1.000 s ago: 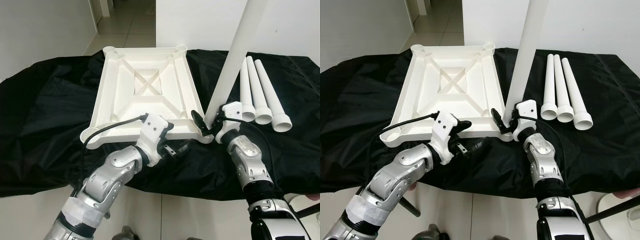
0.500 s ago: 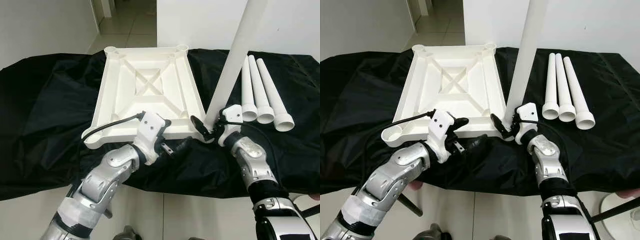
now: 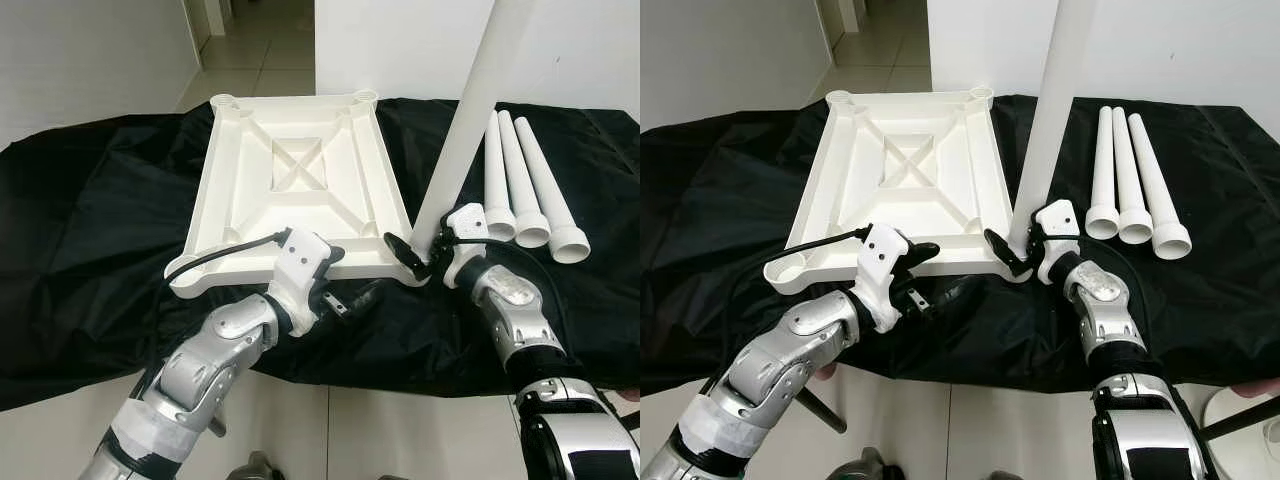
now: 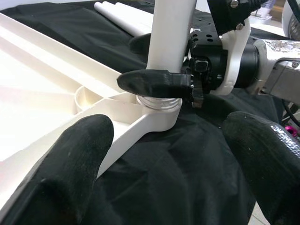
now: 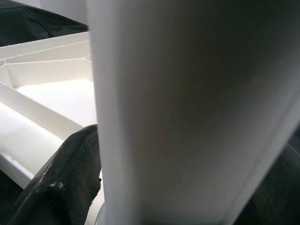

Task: Building children table

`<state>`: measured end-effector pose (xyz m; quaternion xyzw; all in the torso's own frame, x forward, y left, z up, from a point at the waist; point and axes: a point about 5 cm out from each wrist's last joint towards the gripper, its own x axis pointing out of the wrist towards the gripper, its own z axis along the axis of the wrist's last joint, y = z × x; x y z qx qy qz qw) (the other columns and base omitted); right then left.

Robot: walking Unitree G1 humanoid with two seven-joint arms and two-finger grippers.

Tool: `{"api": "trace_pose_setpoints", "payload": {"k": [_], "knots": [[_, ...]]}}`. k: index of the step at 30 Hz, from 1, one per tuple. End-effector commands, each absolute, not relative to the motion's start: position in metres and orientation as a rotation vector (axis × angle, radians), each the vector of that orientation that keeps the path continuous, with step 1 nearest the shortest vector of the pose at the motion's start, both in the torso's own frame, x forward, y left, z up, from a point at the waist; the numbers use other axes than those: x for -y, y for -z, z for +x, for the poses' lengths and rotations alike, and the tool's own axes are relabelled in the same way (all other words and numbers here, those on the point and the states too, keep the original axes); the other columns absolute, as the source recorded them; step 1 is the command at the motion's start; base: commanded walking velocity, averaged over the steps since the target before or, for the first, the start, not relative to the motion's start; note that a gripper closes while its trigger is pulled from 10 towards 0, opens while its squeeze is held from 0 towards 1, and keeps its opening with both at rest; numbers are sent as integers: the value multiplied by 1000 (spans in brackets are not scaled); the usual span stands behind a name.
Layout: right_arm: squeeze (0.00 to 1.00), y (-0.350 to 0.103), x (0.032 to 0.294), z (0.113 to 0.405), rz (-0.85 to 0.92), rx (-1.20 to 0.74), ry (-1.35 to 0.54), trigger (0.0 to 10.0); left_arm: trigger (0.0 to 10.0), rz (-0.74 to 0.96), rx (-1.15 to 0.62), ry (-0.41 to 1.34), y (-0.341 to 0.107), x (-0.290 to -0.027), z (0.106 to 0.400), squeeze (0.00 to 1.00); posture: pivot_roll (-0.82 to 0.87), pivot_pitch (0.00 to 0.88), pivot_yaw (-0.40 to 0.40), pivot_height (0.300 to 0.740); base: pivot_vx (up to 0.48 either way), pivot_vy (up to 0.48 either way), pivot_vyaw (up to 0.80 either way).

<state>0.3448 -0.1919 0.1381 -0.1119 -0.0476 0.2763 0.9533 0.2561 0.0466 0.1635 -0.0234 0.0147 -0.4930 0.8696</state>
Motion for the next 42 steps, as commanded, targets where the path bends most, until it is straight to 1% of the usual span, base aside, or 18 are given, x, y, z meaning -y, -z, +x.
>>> {"api": "trace_pose_setpoints", "payload": {"k": [1,9,10,11,12,13,14,15,16,17,18,22,23,24,25,36,40,42], "knots": [[0,-139,189,346,-231,100,-579,10000,10000,-33,-34,1166,-166,-46,252,0,15,0,88,740,0,0,0],[0,-140,185,347,-189,119,-602,10000,10000,-28,-42,1177,-167,-46,250,0,17,0,92,740,0,0,0],[0,-140,185,347,-188,121,-604,9490,10000,-27,-40,1179,-167,-45,250,0,15,0,88,740,0,0,0],[0,-140,185,347,-188,121,-604,9490,10000,-27,-40,1179,-167,-45,250,0,15,0,88,740,0,0,0],[0,-140,185,347,-187,121,-609,6784,10000,-27,-38,1182,-167,-44,250,0,15,0,88,740,0,0,0],[0,-139,185,346,-187,121,-612,6784,10000,-26,-37,1184,-167,-44,249,0,15,0,88,740,0,0,0],[0,-139,185,346,-190,124,-613,5725,10000,-27,-36,1186,-168,-43,249,0,14,0,84,740,0,0,0],[0,-139,185,346,-190,124,-613,5725,10000,-27,-36,1186,-168,-43,249,0,14,0,84,740,0,0,0],[0,-139,185,346,-191,126,-613,4745,10000,-27,-36,1187,-168,-43,249,0,14,0,84,740,0,0,0],[0,-139,185,346,-191,126,-613,4745,10000,-27,-36,1187,-168,-43,249,0,14,0,84,740,0,0,0],[0,-140,186,346,-190,130,-614,4235,10000,-27,-36,1187,-168,-43,249,0,10,0,82,740,0,0,0],[0,-142,187,346,-190,138,-616,4431,10000,-27,-35,1191,-168,-42,249,0,10,0,81,740,0,0,0],[0,-142,188,345,-190,140,-616,6902,10000,-27,-35,1193,-168,-42,248,0,10,0,80,740,0,0,0],[0,-142,188,345,-190,140,-616,6902,10000,-27,-35,1193,-168,-42,248,0,10,0,80,740,0,0,0],[0,-142,188,345,-189,139,-614,9843,10000,-27,-35,1194,-168,-42,248,0,10,0,80,740,0,0,0],[0,-138,192,340,-155,143,-590,10000,10000,-31,-21,1179,-174,-46,251,0,17,0,83,740,0,0,0],[0,-126,192,332,-118,117,-567,10000,10000,-35,-21,1175,-174,-46,249,0,22,0,81,740,0,0,0],[0,-120,186,328,-83,106,-555,10000,10000,-41,-21,1172,-174,-46,249,0,23,0,75,740,0,0,0]]}}
